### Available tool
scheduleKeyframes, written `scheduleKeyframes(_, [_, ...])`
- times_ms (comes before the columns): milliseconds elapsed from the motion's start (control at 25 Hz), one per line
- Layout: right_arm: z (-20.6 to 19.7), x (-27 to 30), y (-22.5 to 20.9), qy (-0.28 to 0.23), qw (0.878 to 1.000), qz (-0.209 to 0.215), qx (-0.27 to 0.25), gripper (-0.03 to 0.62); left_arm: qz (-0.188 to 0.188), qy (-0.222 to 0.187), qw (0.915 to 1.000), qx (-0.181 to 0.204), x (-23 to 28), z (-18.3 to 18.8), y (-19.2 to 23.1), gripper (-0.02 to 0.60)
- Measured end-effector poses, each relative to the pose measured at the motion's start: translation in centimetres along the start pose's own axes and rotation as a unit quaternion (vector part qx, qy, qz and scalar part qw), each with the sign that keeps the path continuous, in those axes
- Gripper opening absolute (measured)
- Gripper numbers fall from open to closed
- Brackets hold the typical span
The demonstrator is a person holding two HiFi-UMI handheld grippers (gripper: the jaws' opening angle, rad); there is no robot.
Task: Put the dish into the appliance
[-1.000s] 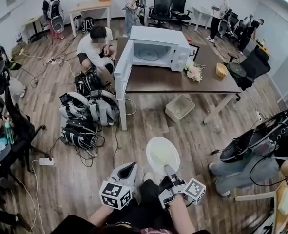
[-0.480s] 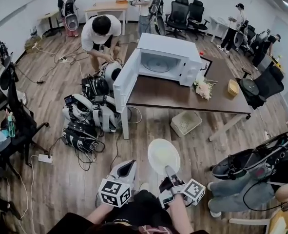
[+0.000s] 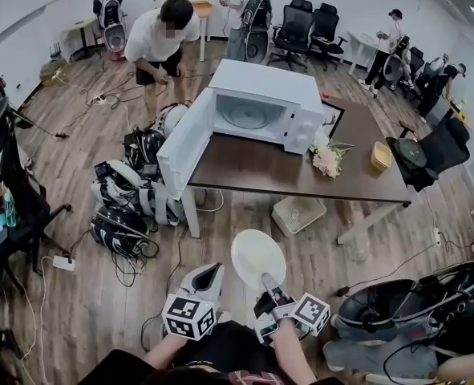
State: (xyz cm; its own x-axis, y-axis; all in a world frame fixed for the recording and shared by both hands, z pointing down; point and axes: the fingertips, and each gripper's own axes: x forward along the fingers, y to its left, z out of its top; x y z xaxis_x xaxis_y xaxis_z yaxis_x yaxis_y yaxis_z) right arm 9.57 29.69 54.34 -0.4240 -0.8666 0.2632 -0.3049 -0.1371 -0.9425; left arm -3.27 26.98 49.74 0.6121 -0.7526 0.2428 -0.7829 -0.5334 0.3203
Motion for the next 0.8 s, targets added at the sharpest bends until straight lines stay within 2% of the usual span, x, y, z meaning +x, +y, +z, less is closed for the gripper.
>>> scheduleKeyframes(240, [2.1, 0.5, -1.2, -0.004, 1.000, -0.007, 0.009, 0.044, -0.009, 0.013, 0.9998, 0.009, 2.8, -0.1, -1.1, 0.009])
scheduleKeyframes(440, [3.3, 1.7, -2.0, -0.014, 0.999, -0.008, 0.038, 0.044, -0.008, 0.022, 0.9997, 0.008, 4.8, 0.0, -0.3, 0.009])
scheduleKeyframes(720, [5.8, 4.2, -2.2, -0.026, 0.998, -0.015, 0.047, 0.044, -0.014, 0.017, 0.9997, 0.006, 8.8, 1.3, 1.6, 0.009])
scheduleKeyframes(800, [7.0, 5.2, -2.2, -0.032, 0.998, -0.021, 0.045, 0.044, -0.016, 0.021, 0.9995, 0.017, 10.3, 1.6, 2.5, 0.009])
